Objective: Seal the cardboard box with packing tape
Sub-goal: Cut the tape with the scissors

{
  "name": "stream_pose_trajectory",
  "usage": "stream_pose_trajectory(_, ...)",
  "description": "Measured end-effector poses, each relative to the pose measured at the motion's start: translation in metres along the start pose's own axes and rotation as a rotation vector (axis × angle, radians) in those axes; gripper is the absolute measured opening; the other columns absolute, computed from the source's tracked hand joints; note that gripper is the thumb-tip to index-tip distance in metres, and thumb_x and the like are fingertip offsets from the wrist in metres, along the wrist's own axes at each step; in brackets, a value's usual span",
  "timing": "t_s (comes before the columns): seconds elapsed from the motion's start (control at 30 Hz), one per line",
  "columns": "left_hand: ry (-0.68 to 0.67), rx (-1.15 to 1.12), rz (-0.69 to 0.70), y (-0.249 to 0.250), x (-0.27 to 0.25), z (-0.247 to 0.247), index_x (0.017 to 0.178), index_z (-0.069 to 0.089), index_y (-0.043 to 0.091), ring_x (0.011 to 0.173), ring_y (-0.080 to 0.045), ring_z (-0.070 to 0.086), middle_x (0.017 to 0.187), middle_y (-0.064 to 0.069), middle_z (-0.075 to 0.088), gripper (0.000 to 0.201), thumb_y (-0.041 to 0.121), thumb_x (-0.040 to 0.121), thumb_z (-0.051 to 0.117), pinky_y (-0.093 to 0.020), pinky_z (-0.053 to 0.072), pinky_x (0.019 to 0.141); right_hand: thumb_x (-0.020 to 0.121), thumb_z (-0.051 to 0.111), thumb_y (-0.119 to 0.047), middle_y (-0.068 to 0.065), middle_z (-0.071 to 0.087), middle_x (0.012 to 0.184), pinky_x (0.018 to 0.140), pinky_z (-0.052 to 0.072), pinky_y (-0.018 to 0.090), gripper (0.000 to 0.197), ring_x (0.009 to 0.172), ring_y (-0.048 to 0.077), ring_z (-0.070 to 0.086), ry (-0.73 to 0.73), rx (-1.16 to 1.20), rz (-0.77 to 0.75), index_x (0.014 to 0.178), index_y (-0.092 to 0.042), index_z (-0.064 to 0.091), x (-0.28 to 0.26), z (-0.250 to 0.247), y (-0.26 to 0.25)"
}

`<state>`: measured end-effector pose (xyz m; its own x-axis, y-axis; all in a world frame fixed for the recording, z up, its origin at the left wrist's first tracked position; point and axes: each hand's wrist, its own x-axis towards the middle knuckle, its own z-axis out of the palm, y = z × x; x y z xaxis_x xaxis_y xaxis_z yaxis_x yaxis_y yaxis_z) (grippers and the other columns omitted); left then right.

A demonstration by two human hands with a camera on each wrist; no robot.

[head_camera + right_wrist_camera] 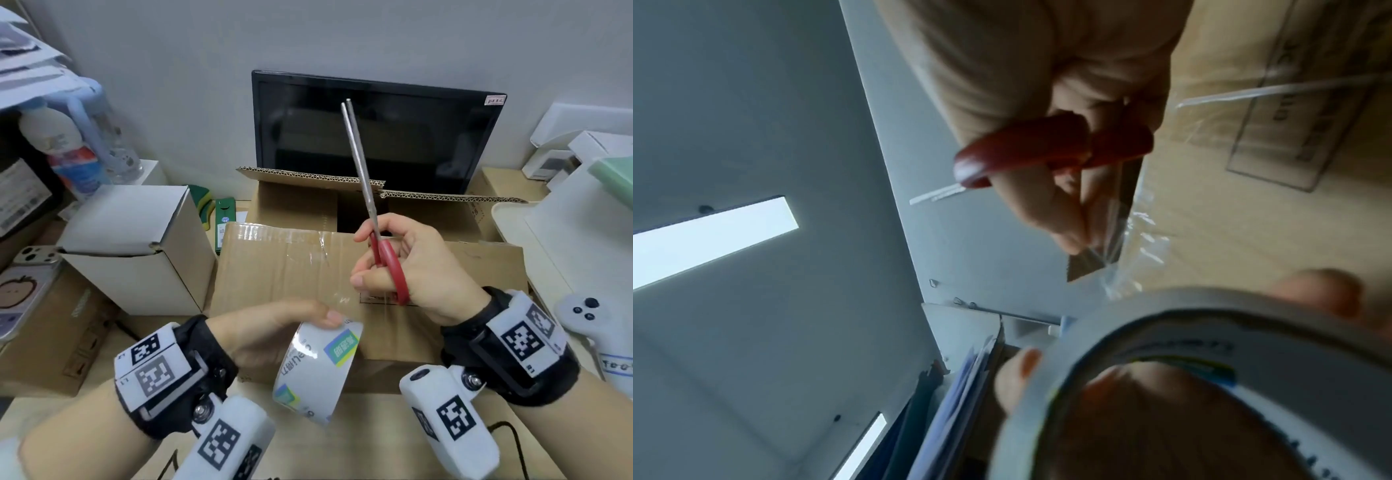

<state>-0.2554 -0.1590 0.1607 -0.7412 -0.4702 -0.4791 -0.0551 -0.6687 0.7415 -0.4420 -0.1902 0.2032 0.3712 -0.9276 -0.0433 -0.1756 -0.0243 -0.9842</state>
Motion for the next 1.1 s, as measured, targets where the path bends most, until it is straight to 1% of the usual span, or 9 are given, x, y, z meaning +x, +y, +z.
stream_pose_trajectory(0.17, 0.069, -0.032, 0.017, 0.001, 0.005, 0.005, 0.098, 0.053, 0.009, 0.072, -0.02, 0.06, 0.101, -0.021, 0.051, 0.044, 0.034, 0.064, 0.064, -0.024, 0.049, 0.063, 0.065, 0.074, 0.014, 0.007, 0.069, 0.063, 0.062, 0.056, 0.028, 0.042, 0.057, 0.016, 0.066, -0.013, -0.077, -0.024, 0.089, -0.018, 0.06, -0.002, -0.002, 0.0)
stream_pose_trajectory(0.27, 0.075, -0.069, 0.036, 0.008, 0.001, 0.007, 0.089, 0.058, 0.009, 0.063, -0.018, 0.064, 0.083, -0.013, 0.064, 0.036, 0.031, 0.062, 0.065, -0.02, 0.051, 0.055, 0.067, 0.074, 0.011, 0.007, 0.069, 0.064, 0.064, 0.057, 0.032, 0.038, 0.057, 0.017, 0.066, 0.014, -0.072, 0.003, 0.092, -0.015, 0.06, 0.001, -0.004, 0.005)
stream_pose_trajectory(0.37, 0.07, -0.101, 0.069, 0.013, -0.004, 0.011, 0.082, 0.061, 0.01, 0.058, -0.017, 0.066, 0.072, -0.009, 0.068, 0.031, 0.031, 0.059, 0.065, -0.019, 0.051, 0.053, 0.071, 0.075, -0.002, 0.009, 0.069, 0.065, 0.065, 0.058, 0.033, 0.029, 0.057, 0.02, 0.067, 0.099, -0.058, 0.007, 0.092, -0.014, 0.06, 0.003, -0.005, 0.008)
stream_pose_trajectory(0.5, 0.107, -0.076, 0.068, 0.007, -0.007, 0.01, 0.086, 0.063, 0.009, 0.063, -0.019, 0.066, 0.08, -0.011, 0.068, 0.038, 0.033, 0.057, 0.067, -0.021, 0.052, 0.056, 0.072, 0.07, -0.027, 0.011, 0.069, 0.066, 0.061, 0.055, 0.029, 0.025, 0.057, 0.021, 0.066, 0.202, -0.043, -0.066, 0.092, -0.016, 0.061, 0.0, -0.017, 0.005)
stream_pose_trajectory(0.67, 0.256, -0.035, 0.194, 0.008, -0.014, 0.003, 0.09, 0.055, 0.012, 0.059, -0.018, 0.063, 0.079, -0.01, 0.063, 0.045, 0.031, 0.052, 0.068, -0.019, 0.05, 0.052, 0.087, 0.055, -0.038, -0.009, 0.056, 0.07, 0.056, 0.045, 0.011, 0.028, 0.06, 0.003, 0.052, -0.09, -0.174, 0.002, 0.102, -0.015, 0.053, -0.012, -0.043, 0.008)
stream_pose_trajectory(0.77, 0.356, -0.008, 0.26, 0.012, -0.013, -0.005, 0.085, 0.055, 0.009, 0.061, -0.019, 0.066, 0.083, -0.012, 0.063, 0.035, 0.023, 0.055, 0.066, -0.02, 0.051, 0.051, 0.074, 0.054, -0.05, -0.021, 0.056, 0.067, 0.064, 0.044, 0.01, 0.041, 0.062, -0.004, 0.05, -0.276, -0.326, 0.067, 0.102, -0.021, 0.053, -0.017, -0.048, 0.014)
stream_pose_trajectory(0.87, 0.335, -0.055, 0.294, 0.012, -0.015, -0.011, 0.083, 0.058, 0.013, 0.075, -0.027, 0.063, 0.097, -0.016, 0.064, 0.031, 0.025, 0.056, 0.067, -0.026, 0.054, 0.061, 0.06, 0.053, -0.063, -0.015, 0.058, 0.079, 0.068, 0.043, 0.008, 0.054, 0.069, -0.009, 0.054, -0.371, -0.428, 0.143, 0.101, -0.029, 0.057, -0.02, -0.048, 0.013)
stream_pose_trajectory(0.93, 0.292, -0.074, 0.308, 0.012, -0.019, -0.011, 0.083, 0.058, 0.014, 0.074, -0.027, 0.062, 0.1, -0.016, 0.064, 0.032, 0.028, 0.056, 0.067, -0.026, 0.054, 0.06, 0.059, 0.054, -0.063, -0.012, 0.059, 0.085, 0.069, 0.043, 0.008, 0.055, 0.072, -0.008, 0.055, -0.434, -0.446, 0.17, 0.102, -0.029, 0.058, -0.021, -0.046, 0.012)
stream_pose_trajectory(1.1, 0.281, -0.058, 0.293, 0.013, -0.02, -0.01, 0.087, 0.056, 0.013, 0.073, -0.026, 0.062, 0.103, -0.019, 0.061, 0.04, 0.03, 0.053, 0.067, -0.024, 0.054, 0.059, 0.069, 0.064, -0.043, -0.029, 0.06, 0.071, 0.066, 0.042, 0.006, 0.037, 0.068, -0.009, 0.056, -0.481, -0.466, 0.188, 0.103, -0.027, 0.063, -0.019, -0.043, 0.013)
